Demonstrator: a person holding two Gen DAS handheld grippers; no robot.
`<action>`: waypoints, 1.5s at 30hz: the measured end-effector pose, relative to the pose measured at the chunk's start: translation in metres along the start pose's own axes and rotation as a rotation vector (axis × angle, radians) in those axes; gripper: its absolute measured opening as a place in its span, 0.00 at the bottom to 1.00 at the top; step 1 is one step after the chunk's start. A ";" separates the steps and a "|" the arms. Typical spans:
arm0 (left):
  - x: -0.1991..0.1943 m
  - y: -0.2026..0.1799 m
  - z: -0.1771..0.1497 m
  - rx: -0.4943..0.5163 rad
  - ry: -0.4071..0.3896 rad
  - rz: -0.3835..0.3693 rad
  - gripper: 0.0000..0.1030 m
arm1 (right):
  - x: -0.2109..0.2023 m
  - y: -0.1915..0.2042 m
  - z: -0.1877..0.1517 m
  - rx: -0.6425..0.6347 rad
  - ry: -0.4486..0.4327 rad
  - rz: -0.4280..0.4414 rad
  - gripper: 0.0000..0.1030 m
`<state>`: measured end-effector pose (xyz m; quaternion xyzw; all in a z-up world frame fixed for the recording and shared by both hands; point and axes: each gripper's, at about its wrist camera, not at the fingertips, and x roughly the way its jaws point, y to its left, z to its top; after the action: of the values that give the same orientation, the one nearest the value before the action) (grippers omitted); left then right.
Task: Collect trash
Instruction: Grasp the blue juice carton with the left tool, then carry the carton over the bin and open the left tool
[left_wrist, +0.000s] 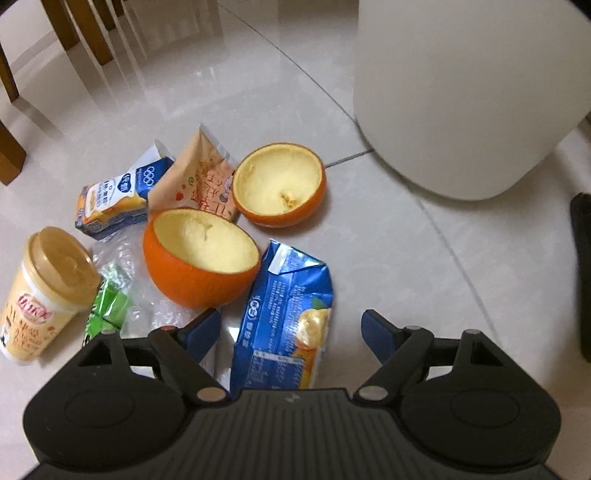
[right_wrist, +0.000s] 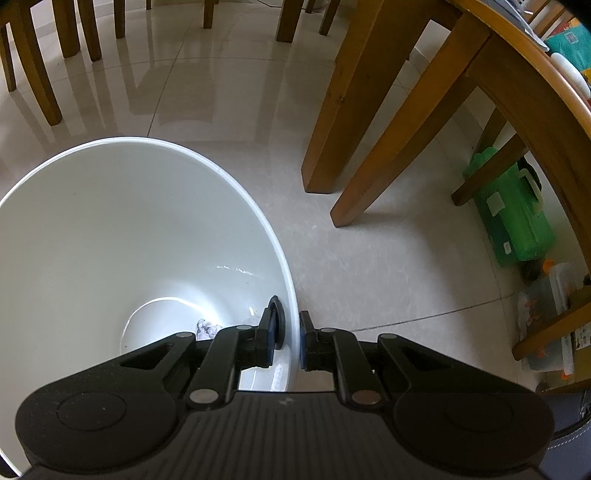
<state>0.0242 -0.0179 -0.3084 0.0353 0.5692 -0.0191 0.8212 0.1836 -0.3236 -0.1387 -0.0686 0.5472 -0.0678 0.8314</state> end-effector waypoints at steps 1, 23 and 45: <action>0.003 -0.001 0.000 0.006 -0.002 0.009 0.78 | 0.000 0.000 0.001 -0.002 -0.001 -0.001 0.15; 0.012 -0.005 0.000 0.007 0.083 -0.026 0.58 | -0.001 0.004 0.001 -0.012 -0.006 -0.002 0.15; -0.149 -0.013 0.070 0.145 0.001 -0.030 0.55 | -0.003 0.008 0.000 -0.027 -0.001 -0.012 0.15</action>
<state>0.0365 -0.0376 -0.1451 0.0859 0.5671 -0.0725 0.8159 0.1825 -0.3153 -0.1378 -0.0833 0.5471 -0.0653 0.8304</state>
